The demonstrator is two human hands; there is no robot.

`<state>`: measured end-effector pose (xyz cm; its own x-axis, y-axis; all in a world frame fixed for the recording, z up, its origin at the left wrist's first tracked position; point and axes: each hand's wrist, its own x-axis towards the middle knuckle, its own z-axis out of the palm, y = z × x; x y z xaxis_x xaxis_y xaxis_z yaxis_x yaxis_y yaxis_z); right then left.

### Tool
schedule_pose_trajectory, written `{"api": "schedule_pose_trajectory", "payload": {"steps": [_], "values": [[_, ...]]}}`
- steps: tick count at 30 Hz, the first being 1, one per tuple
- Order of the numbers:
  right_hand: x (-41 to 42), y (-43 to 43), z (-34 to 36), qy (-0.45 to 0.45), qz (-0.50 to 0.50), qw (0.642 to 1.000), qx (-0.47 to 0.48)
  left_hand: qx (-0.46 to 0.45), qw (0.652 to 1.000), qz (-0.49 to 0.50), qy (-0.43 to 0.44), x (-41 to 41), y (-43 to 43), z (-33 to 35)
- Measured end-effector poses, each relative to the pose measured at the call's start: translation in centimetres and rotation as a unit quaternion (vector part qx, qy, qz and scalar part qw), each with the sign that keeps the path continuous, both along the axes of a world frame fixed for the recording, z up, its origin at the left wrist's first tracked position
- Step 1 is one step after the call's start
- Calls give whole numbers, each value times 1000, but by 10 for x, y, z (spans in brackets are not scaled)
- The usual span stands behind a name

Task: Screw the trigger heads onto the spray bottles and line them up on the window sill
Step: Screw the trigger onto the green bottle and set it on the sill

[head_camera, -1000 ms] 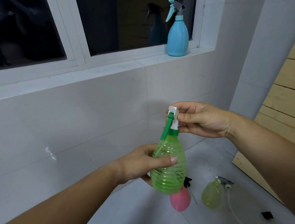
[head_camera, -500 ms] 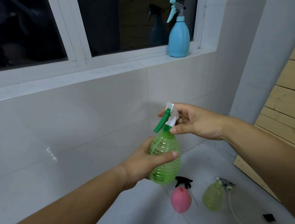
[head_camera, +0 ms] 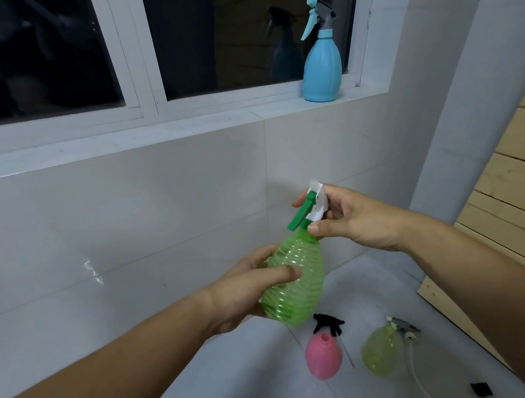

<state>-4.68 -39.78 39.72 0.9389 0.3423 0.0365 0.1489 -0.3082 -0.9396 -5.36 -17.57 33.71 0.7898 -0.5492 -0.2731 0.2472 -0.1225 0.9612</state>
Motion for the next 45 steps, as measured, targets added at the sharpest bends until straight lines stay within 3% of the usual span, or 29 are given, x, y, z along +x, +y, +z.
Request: {"api": "schedule_pose_trajectory", "payload": {"steps": [5,8,14,24,31,36,42,45], "values": [[0,-2,1,1,5,1000,-12,8,999,26,-41,1,-2,1],[2,-3,-2,7,4,999,40,-8,999,37,-33,0,-5,0],[4,-2,-8,-4,17,1000,26,5,998,37,-42,-2,-5,-1],[3,-7,-8,48,82,991,96,12,1000,-3,-11,-3,-3,-4],[1,-8,-2,49,116,991,50,-5,999,-31,11,-8,-3,-6],[-2,0,-3,-7,55,998,8,-14,999,-29,13,-10,-6,-3],[-3,2,0,17,88,993,71,-14,1000,-22,9,-12,-4,0],[-5,3,3,11,92,995,48,-10,1000,-24,9,-13,-5,0]]}}
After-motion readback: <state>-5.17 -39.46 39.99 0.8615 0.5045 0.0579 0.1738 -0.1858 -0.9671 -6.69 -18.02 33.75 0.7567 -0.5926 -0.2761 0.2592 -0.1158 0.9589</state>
